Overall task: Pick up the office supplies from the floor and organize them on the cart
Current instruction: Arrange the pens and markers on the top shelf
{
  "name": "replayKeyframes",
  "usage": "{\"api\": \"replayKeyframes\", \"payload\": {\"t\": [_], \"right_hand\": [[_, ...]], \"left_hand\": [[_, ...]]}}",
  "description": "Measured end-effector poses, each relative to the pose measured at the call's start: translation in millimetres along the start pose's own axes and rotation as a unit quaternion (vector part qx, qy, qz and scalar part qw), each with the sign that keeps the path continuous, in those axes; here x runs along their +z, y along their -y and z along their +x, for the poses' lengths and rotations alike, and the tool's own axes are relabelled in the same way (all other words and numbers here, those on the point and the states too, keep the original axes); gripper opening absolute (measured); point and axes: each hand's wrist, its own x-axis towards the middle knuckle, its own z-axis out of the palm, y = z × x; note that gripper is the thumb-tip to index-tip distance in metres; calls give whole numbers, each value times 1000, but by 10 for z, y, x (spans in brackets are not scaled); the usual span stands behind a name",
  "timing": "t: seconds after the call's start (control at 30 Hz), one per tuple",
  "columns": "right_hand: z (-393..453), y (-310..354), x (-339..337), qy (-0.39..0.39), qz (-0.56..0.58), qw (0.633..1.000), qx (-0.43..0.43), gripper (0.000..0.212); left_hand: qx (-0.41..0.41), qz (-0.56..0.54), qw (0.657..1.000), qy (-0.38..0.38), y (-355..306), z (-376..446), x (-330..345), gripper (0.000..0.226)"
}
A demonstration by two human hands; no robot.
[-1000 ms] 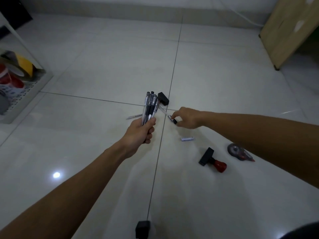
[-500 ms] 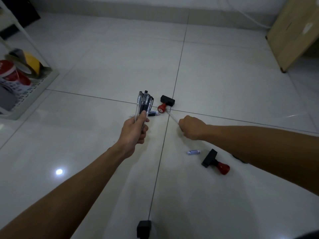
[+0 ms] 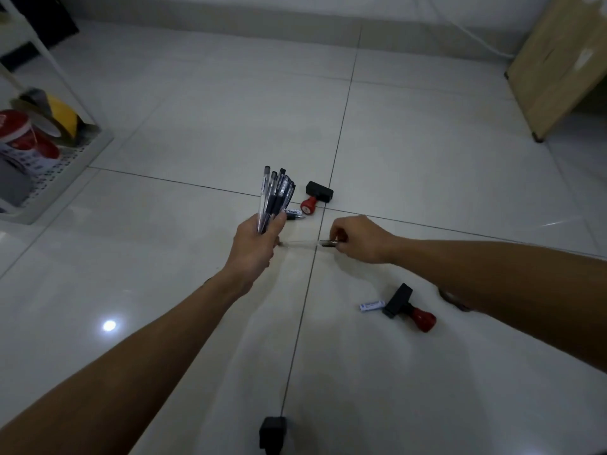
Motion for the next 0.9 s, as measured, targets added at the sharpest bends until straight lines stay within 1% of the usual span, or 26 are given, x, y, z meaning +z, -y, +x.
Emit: {"api": "replayKeyframes", "payload": {"t": [0.07, 0.13, 0.23, 0.27, 0.33, 0.4, 0.43, 0.63, 0.77, 0.83, 0.9], "right_hand": [[27, 83, -83, -16, 112, 994, 4, 11], [31, 159, -144, -2, 217, 976, 16, 11], [37, 225, -204, 33, 273, 961, 25, 17], [37, 245, -218, 44, 286, 957, 27, 19], [37, 303, -239, 59, 326, 943, 31, 19], [36, 375, -259, 65, 382, 921, 35, 16], [36, 411, -271, 67, 405, 911, 38, 15], [76, 519, -351, 81, 460, 883, 43, 16], [152, 598, -379, 56, 473, 878, 44, 14], [213, 647, -388, 48, 493, 867, 45, 15], [294, 700, -394, 47, 508, 859, 40, 16]], "left_hand": [[49, 55, 997, -17, 47, 11, -11, 26], [80, 119, 989, -40, 92, 19, -26, 28], [87, 196, 976, -48, 136, 11, -51, 32], [86, 214, 972, -38, 146, -3, -58, 33], [88, 238, 967, 8, 153, -35, -68, 40], [86, 241, 965, 57, 164, -57, -70, 48], [82, 235, 966, 69, 170, -69, -69, 48], [80, 222, 970, 56, 202, -68, -120, 36], [59, 162, 983, 68, 201, -72, -188, 34], [46, 148, 985, 73, 194, -81, -206, 31], [20, 99, 991, 83, 194, -78, -235, 29]]}}
